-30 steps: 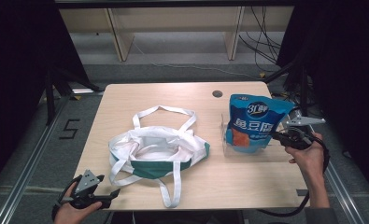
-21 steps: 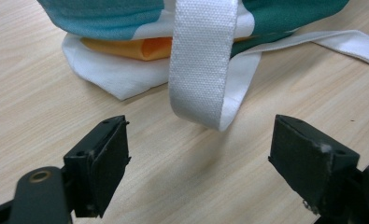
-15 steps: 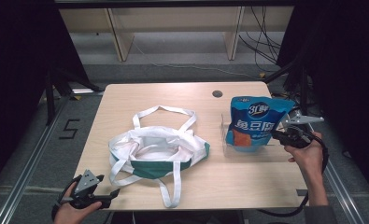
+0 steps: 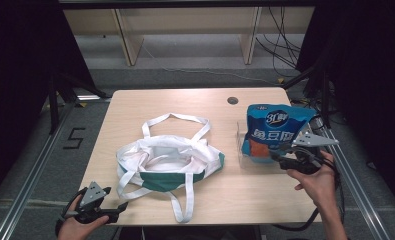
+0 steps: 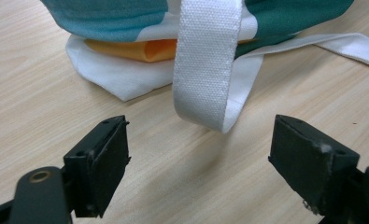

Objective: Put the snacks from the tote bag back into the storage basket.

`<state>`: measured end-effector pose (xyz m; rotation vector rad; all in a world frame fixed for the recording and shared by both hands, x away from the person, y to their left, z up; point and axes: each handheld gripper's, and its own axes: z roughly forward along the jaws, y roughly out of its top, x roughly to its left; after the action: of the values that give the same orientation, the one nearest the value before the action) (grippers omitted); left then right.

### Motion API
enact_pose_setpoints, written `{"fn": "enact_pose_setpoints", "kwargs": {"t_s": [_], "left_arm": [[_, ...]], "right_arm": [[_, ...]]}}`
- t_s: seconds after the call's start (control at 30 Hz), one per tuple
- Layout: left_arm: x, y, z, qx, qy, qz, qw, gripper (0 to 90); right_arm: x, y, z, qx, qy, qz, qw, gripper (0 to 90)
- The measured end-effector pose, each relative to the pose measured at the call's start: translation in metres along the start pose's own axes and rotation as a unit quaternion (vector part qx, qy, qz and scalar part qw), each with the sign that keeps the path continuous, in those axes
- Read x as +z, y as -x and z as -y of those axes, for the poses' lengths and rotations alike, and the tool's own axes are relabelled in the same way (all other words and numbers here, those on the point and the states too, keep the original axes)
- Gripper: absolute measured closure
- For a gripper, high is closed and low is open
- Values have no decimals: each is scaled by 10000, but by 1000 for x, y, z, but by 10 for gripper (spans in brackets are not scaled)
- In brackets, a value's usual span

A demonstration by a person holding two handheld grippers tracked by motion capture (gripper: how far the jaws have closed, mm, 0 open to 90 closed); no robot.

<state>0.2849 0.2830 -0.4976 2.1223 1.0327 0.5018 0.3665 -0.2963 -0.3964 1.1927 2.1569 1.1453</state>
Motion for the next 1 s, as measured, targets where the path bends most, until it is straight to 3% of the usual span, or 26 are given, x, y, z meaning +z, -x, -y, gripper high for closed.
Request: {"fn": "enact_pose_setpoints", "kwargs": {"t_s": [0.2,0.23,0.27,0.3,0.37,0.53,0.7,0.73,0.8,1.0], "left_arm": [[-1,-1,0,58,-40,-4,10000,188],[-1,0,0,36,-21,-6,10000,188],[-1,0,0,13,-36,-4,10000,189],[-1,0,0,5,-13,-6,10000,188],[-1,-1,0,60,-36,-11,10000,189],[-1,0,0,68,-36,-30,10000,188],[-1,0,1,42,52,-25,10000,188],[0,1,1,-75,40,-4,10000,188],[-1,0,1,34,44,-21,10000,188],[-1,0,0,36,17,-4,10000,188]], "right_arm": [[22,-28,-7,-307,16,-474,9984,495],[25,-33,-7,-184,13,-470,9987,492],[28,-33,-8,-315,-3,-487,9983,491],[30,-38,-8,-233,-37,-537,9983,490],[34,-40,-7,-362,-33,-562,9978,482],[42,-53,3,-391,-129,-710,9966,452],[47,-61,11,-501,-67,-809,9954,434],[47,-63,11,-475,-138,-839,9952,432],[49,-66,14,-472,-96,-849,9952,428],[53,-66,20,-510,-143,-866,9948,415]]}}
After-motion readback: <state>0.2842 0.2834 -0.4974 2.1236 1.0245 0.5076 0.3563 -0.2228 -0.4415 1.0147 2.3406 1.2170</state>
